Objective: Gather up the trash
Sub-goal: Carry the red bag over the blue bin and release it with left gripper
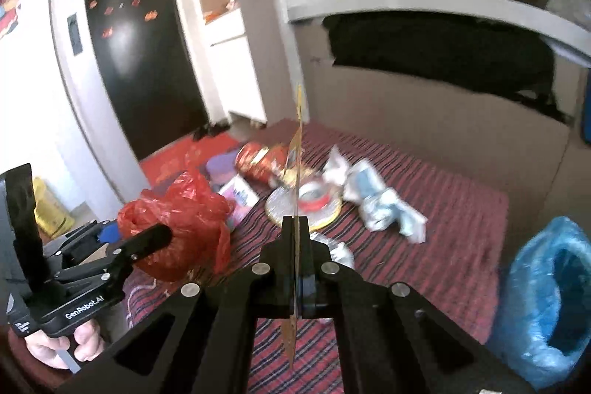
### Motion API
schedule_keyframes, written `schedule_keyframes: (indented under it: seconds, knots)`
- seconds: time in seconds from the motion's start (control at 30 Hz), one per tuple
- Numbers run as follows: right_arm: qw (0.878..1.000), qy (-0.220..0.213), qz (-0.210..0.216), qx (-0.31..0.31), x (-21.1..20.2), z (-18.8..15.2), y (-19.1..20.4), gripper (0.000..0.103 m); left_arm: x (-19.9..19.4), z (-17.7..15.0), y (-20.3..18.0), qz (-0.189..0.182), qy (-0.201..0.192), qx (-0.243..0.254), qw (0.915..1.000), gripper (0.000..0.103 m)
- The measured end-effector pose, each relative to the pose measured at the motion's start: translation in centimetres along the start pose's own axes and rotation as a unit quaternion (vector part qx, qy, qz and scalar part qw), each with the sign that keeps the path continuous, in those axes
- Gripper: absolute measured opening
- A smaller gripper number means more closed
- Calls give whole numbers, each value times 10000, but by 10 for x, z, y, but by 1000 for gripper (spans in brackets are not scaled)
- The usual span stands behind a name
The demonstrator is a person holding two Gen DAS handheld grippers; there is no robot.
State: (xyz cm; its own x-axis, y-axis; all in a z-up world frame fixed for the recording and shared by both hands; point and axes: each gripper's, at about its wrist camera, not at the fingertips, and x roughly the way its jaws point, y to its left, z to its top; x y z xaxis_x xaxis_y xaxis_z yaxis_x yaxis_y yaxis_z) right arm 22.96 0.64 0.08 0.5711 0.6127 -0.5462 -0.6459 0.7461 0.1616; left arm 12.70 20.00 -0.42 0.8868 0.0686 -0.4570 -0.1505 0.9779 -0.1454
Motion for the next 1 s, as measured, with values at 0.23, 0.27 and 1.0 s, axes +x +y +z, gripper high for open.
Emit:
schedule_keyframes:
  seconds: [0.23, 0.27, 1.0]
  knots:
    - [9961, -723, -450, 218, -73, 12, -42, 0, 0, 32, -72, -463, -337, 448, 9974, 44]
    - [9949, -810, -549, 245, -83, 12, -50, 0, 3, 36, -84, -562, -352, 509, 9965, 44]
    - [9524, -886, -2487, 1523, -157, -49, -262, 0, 149, 52, -322, -2102, 312, 1263, 9690, 44]
